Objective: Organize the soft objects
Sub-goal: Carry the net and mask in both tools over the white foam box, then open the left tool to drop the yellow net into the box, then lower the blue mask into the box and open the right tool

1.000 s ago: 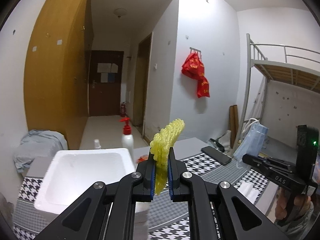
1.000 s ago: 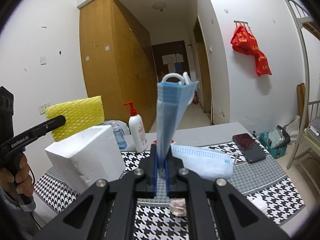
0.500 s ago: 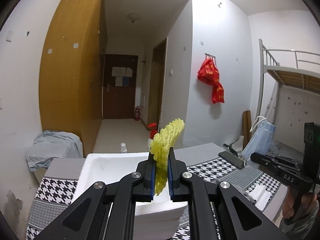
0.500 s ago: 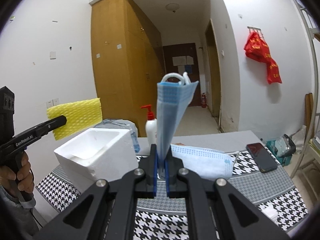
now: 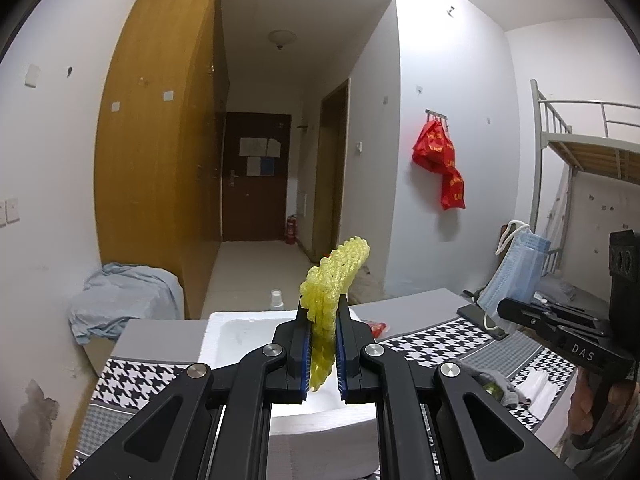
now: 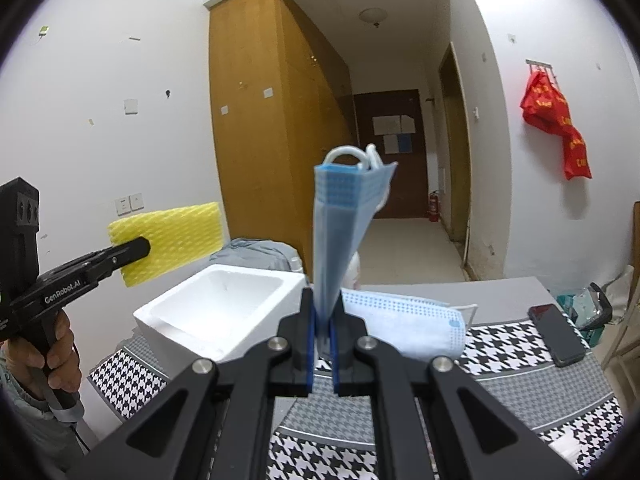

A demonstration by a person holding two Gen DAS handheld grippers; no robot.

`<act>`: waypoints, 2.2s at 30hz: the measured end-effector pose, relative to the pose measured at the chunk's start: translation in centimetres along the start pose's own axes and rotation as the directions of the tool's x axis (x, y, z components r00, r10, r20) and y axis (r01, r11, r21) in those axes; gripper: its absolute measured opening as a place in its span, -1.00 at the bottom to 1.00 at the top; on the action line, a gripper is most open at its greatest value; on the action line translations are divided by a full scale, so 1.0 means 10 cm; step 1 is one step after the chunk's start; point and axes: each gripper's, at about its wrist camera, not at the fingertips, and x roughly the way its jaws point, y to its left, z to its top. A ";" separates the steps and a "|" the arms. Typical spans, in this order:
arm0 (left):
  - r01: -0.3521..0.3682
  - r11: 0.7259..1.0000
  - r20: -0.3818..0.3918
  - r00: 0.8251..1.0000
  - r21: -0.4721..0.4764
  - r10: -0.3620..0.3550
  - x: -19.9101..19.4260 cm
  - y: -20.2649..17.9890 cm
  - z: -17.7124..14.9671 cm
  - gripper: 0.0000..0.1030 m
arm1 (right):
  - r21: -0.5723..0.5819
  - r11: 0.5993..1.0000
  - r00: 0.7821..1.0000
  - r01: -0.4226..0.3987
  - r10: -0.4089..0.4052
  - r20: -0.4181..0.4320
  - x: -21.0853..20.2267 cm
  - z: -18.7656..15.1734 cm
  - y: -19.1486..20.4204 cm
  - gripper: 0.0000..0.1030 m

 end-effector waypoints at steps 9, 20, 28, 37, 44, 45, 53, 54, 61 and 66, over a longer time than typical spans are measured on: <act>-0.029 1.000 -0.031 0.999 -0.009 0.029 0.09 0.08 -0.02 -0.80 | -0.030 0.997 0.997 -0.073 0.073 -0.019 0.16 0.06 0.24 -0.83; -0.031 0.999 -0.113 0.993 -0.020 0.028 0.40 0.18 -0.10 -0.80 | -0.027 0.996 0.996 -0.083 0.081 -0.044 0.27 0.03 0.28 -0.83; -0.040 0.999 -0.155 0.987 -0.022 0.036 0.56 0.23 -0.15 -0.79 | -0.012 0.997 0.996 -0.074 0.074 -0.056 0.32 0.00 0.30 -0.83; -0.093 0.995 -0.121 0.989 -0.023 0.089 0.50 0.28 -0.15 0.66 | -0.014 0.998 0.996 -0.064 0.063 -0.061 0.36 0.04 0.33 -0.83; -0.104 0.993 -0.098 0.990 -0.048 0.099 0.38 0.37 -0.15 0.98 | -0.019 0.998 0.996 -0.063 0.061 -0.071 0.41 0.05 0.37 -0.83; -0.119 0.992 -0.104 0.988 -0.045 0.114 0.39 0.38 -0.14 0.98 | -0.020 0.998 0.995 -0.064 0.063 -0.072 0.42 0.05 0.37 -0.83; -0.191 0.980 -0.081 0.979 -0.057 0.186 0.21 0.53 -0.13 0.98 | -0.038 0.995 0.992 -0.092 0.089 -0.087 0.51 0.10 0.48 -0.83; -0.196 0.979 -0.077 0.979 -0.058 0.191 0.19 0.54 -0.13 0.98 | -0.040 0.994 0.992 -0.097 0.094 -0.088 0.52 0.09 0.50 -0.83; -0.245 0.967 -0.052 0.969 -0.068 0.242 0.03 0.64 -0.13 0.98 | -0.061 0.989 0.987 -0.135 0.129 -0.100 0.63 0.12 0.66 -0.83; -0.265 0.961 -0.055 0.964 -0.084 0.261 -0.03 0.72 -0.15 0.98 | -0.073 0.984 0.982 -0.161 0.152 -0.111 0.70 0.12 0.76 -0.83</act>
